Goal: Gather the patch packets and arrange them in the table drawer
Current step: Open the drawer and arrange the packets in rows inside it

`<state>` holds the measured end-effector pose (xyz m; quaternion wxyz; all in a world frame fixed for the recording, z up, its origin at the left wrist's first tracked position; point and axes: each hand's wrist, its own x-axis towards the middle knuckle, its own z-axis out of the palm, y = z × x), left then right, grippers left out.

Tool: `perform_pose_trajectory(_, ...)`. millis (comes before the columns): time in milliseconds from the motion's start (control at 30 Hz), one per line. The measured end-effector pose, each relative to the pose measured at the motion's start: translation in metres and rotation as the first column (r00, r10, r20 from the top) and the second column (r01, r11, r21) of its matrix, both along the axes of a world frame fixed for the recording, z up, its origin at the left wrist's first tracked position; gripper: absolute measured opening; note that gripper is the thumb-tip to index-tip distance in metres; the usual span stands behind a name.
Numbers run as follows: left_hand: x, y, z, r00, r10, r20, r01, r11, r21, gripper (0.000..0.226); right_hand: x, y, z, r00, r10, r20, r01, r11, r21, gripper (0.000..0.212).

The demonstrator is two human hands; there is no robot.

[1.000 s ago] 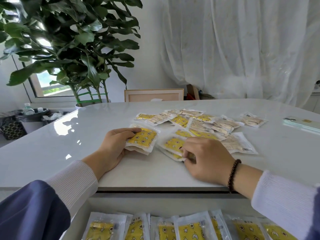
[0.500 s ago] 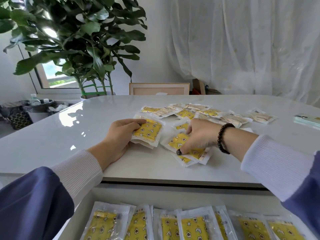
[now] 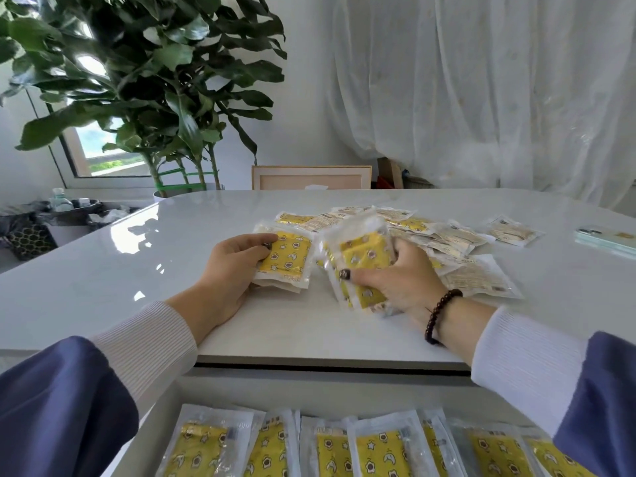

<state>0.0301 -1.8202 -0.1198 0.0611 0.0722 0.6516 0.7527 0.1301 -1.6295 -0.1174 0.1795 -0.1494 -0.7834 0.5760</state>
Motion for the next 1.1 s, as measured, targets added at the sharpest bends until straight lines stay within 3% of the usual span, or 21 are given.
perform_pose_trajectory(100, 0.0, 0.0, 0.0, 1.0, -0.011, -0.015, 0.01, 1.0, -0.024, 0.029, 0.002, 0.004, -0.002, 0.96, -0.104, -0.261, 0.08, 0.992, -0.098, 0.04)
perform_pose_trajectory(167, 0.0, 0.0, -0.001, 1.0, -0.011, -0.029, 0.009, 0.999, -0.046, 0.029, 0.001, 0.005, -0.001, 0.925, -0.089, -0.369, 0.109, 0.993, 0.033, 0.038)
perform_pose_trajectory(300, 0.0, 0.0, -0.001, 0.999, -0.017, -0.036, 0.014, 0.998, -0.061, 0.03, -0.005, 0.005, -0.005, 0.971, -0.015, -0.241, 0.08, 0.961, 0.265, 0.04)
perform_pose_trajectory(400, -0.001, 0.0, -0.002, 0.999, -0.021, -0.039, 0.018, 0.997, -0.073, 0.03, 0.004, -0.003, 0.002, 0.948, 0.03, -0.316, 0.023, 0.986, 0.164, 0.045)
perform_pose_trajectory(500, -0.001, -0.002, -0.003, 0.998, -0.03, -0.046, 0.027, 0.998, -0.062, 0.029, 0.042, -0.025, 0.005, 0.904, 0.199, -0.378, -0.184, 0.98, 0.076, 0.058)
perform_pose_trajectory(600, -0.001, -0.002, -0.003, 0.998, -0.033, -0.056, 0.03, 0.998, -0.058, 0.03, 0.091, -0.049, -0.004, 0.854, 0.456, -0.25, -0.453, 0.889, 0.075, 0.059)
perform_pose_trajectory(700, 0.0, -0.002, -0.002, 0.998, -0.037, -0.045, 0.035, 0.998, -0.048, 0.029, 0.12, -0.061, -0.024, 0.81, 0.586, 0.004, -0.586, 0.81, 0.011, 0.054)
perform_pose_trajectory(800, 0.001, -0.001, -0.002, 0.998, -0.044, -0.046, 0.041, 0.997, -0.069, 0.029, 0.119, -0.061, -0.052, 0.827, 0.503, 0.252, -0.53, 0.846, 0.051, 0.041)
perform_pose_trajectory(967, 0.001, 0.0, -0.002, 0.998, -0.044, -0.053, 0.039, 0.995, -0.091, 0.029, 0.096, -0.054, -0.089, 0.892, 0.3, 0.339, -0.316, 0.949, -0.008, 0.047)
perform_pose_trajectory(1100, -0.001, 0.0, -0.003, 0.998, -0.041, -0.049, 0.036, 0.994, -0.1, 0.029, 0.079, -0.053, -0.102, 0.85, 0.163, 0.5, -0.244, 0.965, 0.1, 0.044)
